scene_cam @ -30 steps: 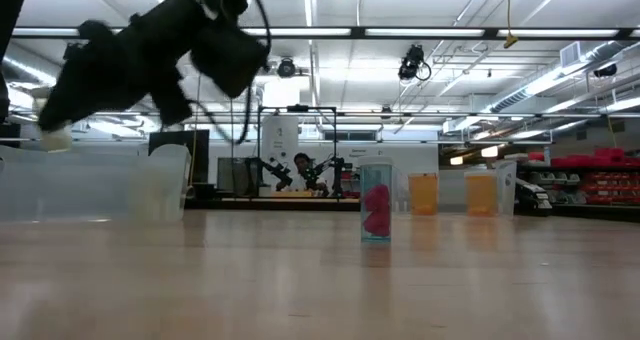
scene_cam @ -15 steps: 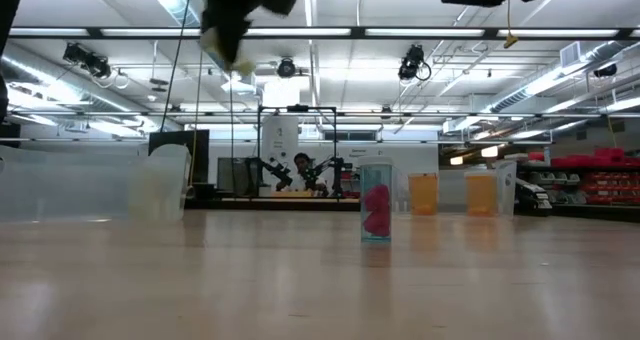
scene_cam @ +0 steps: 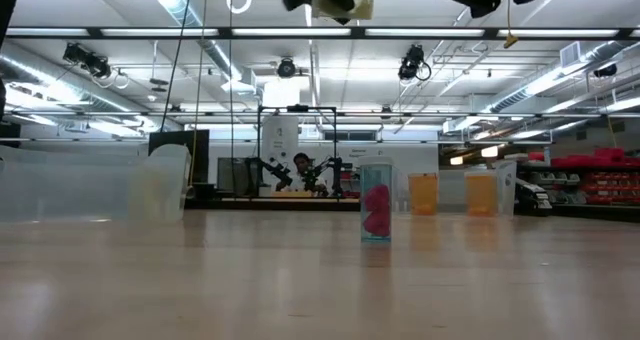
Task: Pick and place medicine bottles into bin by pill shape (circle, oval)
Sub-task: Put the small yellow pill bottle into the left transparent bin
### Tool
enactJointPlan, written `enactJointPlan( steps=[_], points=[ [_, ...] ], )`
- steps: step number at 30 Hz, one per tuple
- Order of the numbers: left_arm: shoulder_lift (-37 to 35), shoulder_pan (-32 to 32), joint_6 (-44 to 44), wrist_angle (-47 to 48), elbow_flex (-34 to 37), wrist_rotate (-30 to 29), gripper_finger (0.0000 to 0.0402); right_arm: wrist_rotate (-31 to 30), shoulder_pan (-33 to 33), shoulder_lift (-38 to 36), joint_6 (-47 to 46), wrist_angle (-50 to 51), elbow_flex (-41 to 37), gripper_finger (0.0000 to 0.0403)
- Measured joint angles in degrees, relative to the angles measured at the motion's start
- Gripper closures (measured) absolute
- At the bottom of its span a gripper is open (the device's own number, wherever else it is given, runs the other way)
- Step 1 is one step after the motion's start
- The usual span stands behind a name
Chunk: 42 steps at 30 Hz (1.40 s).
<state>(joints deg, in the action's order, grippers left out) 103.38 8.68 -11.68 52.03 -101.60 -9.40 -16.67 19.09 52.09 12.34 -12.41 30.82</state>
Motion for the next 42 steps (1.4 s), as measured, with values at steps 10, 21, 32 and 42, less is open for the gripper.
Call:
enactJointPlan(
  steps=[10, 21, 32, 42],
  points=[
    [2.81, 3.76, 25.00, -10.10, 0.14, -19.95, 0.0283, -6.88, -1.58, 5.10, -4.37, -7.72, -0.12, 0.0172],
    [6.53, 4.20, 39.41, -18.39, 0.13, -28.04, 0.0284, -7.28, -3.70, 4.33, -9.25, -10.38, -0.12, 0.0167],
    [6.53, 5.51, 46.15, -22.37, 0.10, -32.22, 0.0289, -7.75, -4.07, 4.39, -13.64, -8.61, -0.08, 0.0141],
    [6.53, 7.20, 54.70, -26.69, 0.10, -35.17, 0.0287, -5.84, -4.36, 4.31, -14.73, -9.04, -0.05, 0.0138]
  ],
)
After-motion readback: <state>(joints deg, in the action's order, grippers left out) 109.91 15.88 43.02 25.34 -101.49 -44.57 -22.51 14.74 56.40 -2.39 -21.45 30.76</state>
